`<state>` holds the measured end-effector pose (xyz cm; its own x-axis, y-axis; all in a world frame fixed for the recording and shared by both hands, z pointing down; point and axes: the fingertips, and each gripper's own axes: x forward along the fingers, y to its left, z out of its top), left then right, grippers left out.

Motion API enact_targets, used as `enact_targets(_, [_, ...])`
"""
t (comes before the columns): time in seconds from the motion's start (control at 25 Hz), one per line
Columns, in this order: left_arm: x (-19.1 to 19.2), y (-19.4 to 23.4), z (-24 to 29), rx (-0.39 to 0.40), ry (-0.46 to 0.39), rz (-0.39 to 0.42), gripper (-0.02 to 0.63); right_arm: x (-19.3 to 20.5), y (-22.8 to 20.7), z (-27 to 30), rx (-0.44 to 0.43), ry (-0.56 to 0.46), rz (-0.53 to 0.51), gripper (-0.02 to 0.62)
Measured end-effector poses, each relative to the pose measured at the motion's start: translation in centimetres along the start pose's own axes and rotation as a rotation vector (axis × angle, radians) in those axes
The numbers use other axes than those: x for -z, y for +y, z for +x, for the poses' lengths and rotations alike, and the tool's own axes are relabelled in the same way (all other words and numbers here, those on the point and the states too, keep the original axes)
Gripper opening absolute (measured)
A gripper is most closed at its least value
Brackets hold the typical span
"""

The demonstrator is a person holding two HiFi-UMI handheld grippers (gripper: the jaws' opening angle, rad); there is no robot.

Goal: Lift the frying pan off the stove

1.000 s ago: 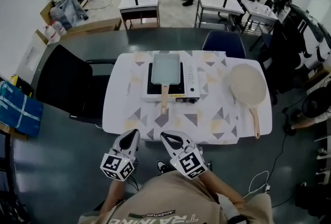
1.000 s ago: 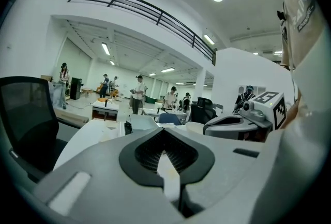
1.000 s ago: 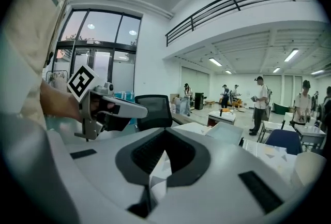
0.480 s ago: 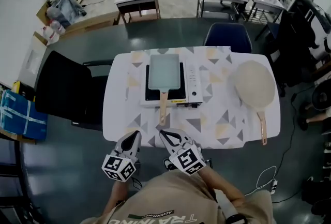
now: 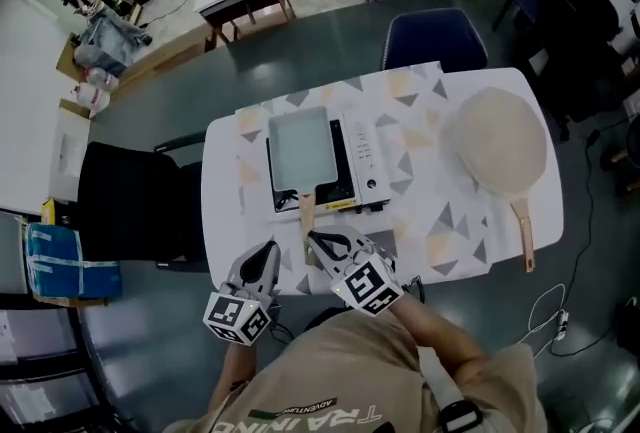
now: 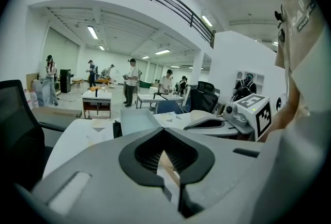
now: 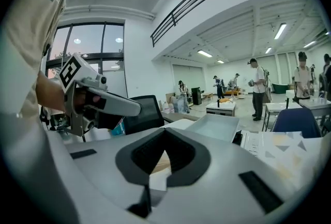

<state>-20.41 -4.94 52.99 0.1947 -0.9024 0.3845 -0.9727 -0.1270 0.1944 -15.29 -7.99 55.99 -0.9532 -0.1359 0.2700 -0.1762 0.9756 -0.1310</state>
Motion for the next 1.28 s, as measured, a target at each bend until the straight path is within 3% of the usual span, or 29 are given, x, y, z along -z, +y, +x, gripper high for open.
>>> enact_targets(0.2, [-0.4, -0.6, 2.0, 0.073, 0.017, -0.003, -0.002, 0.1, -1.2, -0.1, 0.029, -0.001, 0.019, 0.000])
enact_targets(0.44, [0.6, 1.6, 3.5, 0.148, 0.020, -0.211, -0.002, -0.6, -3.1, -1.0, 0.134, 0.018, 0.010, 0.000])
enact_targets(0.64, [1.2, 2.2, 4.7, 0.248, 0.058, -0.317, 0.000, -1.7, -3.5, -2.1, 0.246, 0.025, 0.020, 0.000])
enact_targets(0.84, [1.8, 2.4, 6.6, 0.344, 0.088, -0.364, -0.001, -2.1, -3.6, -2.5, 0.320, 0.038, -0.023, 0.000])
enact_targets(1.04, [3.7, 2.8, 8.2, 0.436, 0.170, -0.591, 0.000, -2.0, -4.0, -3.0, 0.371, 0.060, -0.030, 0.000])
enact_targets(1.28, [4.6, 2.8, 9.5, 0.542, 0.256, -0.883, 0.014, -0.7, -4.5, -3.3, 0.443, 0.066, 0.054, 0.000])
